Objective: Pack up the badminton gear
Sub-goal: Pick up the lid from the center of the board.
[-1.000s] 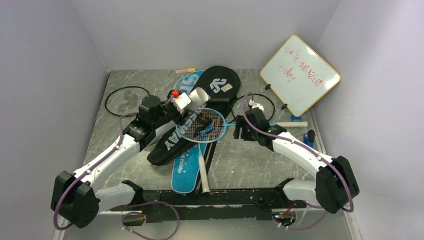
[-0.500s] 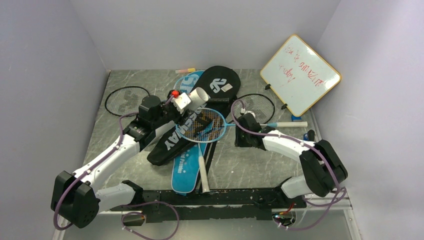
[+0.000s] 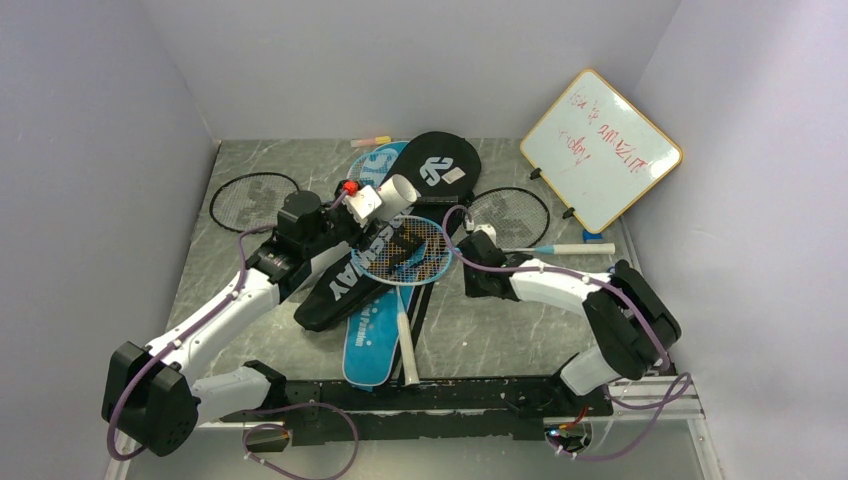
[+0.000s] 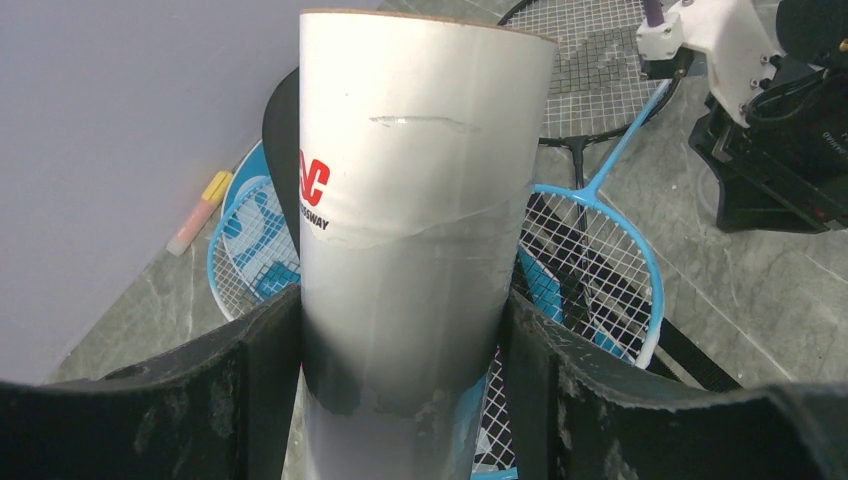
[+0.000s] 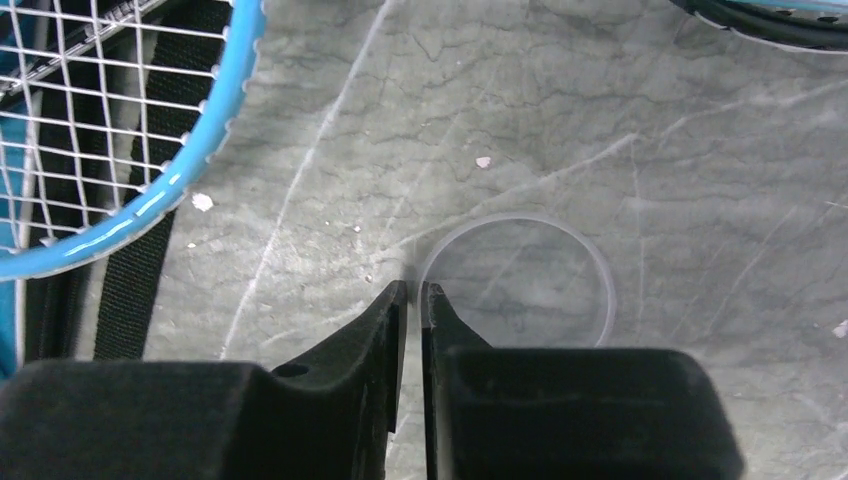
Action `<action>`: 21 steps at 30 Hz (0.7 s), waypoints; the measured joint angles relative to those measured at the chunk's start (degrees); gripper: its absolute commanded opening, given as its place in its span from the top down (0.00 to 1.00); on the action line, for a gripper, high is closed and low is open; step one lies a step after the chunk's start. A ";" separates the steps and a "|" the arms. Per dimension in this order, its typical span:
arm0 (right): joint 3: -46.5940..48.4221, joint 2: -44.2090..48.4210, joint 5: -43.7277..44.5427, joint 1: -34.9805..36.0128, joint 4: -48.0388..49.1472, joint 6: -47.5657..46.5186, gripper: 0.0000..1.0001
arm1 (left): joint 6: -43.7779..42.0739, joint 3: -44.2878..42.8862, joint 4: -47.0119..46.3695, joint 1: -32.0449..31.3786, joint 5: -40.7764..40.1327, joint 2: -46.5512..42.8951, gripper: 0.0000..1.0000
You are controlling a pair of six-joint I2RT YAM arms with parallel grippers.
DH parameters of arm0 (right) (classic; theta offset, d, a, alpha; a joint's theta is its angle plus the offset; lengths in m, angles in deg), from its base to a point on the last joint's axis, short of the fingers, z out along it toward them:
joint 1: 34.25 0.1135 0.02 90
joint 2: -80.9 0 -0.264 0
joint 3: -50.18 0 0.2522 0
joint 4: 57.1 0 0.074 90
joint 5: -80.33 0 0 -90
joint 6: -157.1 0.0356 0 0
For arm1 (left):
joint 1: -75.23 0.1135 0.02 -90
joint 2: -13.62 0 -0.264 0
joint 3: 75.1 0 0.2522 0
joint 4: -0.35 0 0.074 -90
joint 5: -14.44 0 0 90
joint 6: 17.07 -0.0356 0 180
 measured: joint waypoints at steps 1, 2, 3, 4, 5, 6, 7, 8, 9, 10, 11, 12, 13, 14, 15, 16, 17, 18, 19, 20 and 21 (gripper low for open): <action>0.44 -0.48 0.74 0.44 0.00 -0.11 1.00 | 0.00 0.00 0.00 0.00 0.00 0.00 0.44; 0.72 -0.81 1.16 0.74 -0.07 -0.35 1.00 | 0.00 0.00 0.00 0.00 0.00 0.00 0.44; 0.98 -0.96 1.46 0.98 -0.17 -0.33 1.00 | 0.00 0.00 0.02 0.00 0.00 0.00 0.44; 1.16 -0.96 1.55 1.16 -0.35 -0.28 1.00 | 0.00 0.00 0.00 0.00 0.09 0.00 0.44; 1.33 -0.83 1.53 1.25 -0.50 -0.24 1.00 | 0.00 0.00 0.02 0.02 0.35 0.00 0.43; 1.49 -0.44 1.25 1.29 -0.59 -0.28 1.00 | -0.02 0.00 0.02 0.00 0.66 0.00 0.43; 1.66 0.44 0.68 1.29 -0.96 -0.33 1.00 | -0.02 0.00 0.00 0.02 1.18 0.00 0.43; 1.92 1.99 -0.04 1.29 -1.49 -0.42 1.00 | -0.04 0.00 0.00 0.11 1.95 0.00 0.43; 2.47 4.04 -1.03 1.29 -2.16 -0.61 1.00 | -0.07 0.00 -0.07 0.17 3.19 0.00 0.43; 3.41 6.19 -2.05 1.27 -2.71 -0.90 1.00 | -0.13 0.00 -0.11 0.22 4.46 0.00 0.43; 4.46 8.17 -2.89 1.29 -2.93 -1.14 1.00 | -0.22 0.00 -0.13 0.22 5.88 0.00 0.42; 6.14 10.51 -4.31 1.27 -3.02 -1.57 1.00 | -0.28 0.00 -0.13 0.22 7.43 0.00 0.42; 8.13 12.74 -5.57 1.29 -2.84 -1.97 1.00 | -0.44 0.00 -0.15 0.22 8.61 0.00 0.42; 9.79 14.51 -6.75 1.29 -2.51 -2.36 1.00 | -0.52 0.00 -0.20 0.22 9.94 0.00 0.42; 12.11 16.74 -8.66 1.29 -1.81 -2.89 1.00 | -0.66 0.00 -0.26 0.22 11.28 0.00 0.42; 13.73 18.23 -9.90 1.27 -1.31 -3.26 1.00 | -0.68 0.00 -0.42 0.22 12.50 0.00 0.42; 15.91 19.93 -11.80 1.27 -0.44 -3.72 1.00 | -0.70 0.00 -0.52 0.22 13.22 0.00 0.42; 17.75 21.16 -13.38 1.27 0.48 -4.07 1.00 | -0.81 0.00 -0.70 0.22 14.40 0.00 0.42; 19.19 21.99 -14.73 1.29 1.11 -4.35 1.00 | -0.94 0.00 -0.79 0.22 15.08 0.00 0.42; 20.94 22.73 -16.33 1.27 1.77 -4.55 1.00 | -1.09 0.00 -0.96 0.22 15.91 0.00 0.42; 22.36 23.19 -17.70 1.29 2.40 -4.79 1.00 | -1.22 0.00 -1.16 0.22 16.90 0.00 0.42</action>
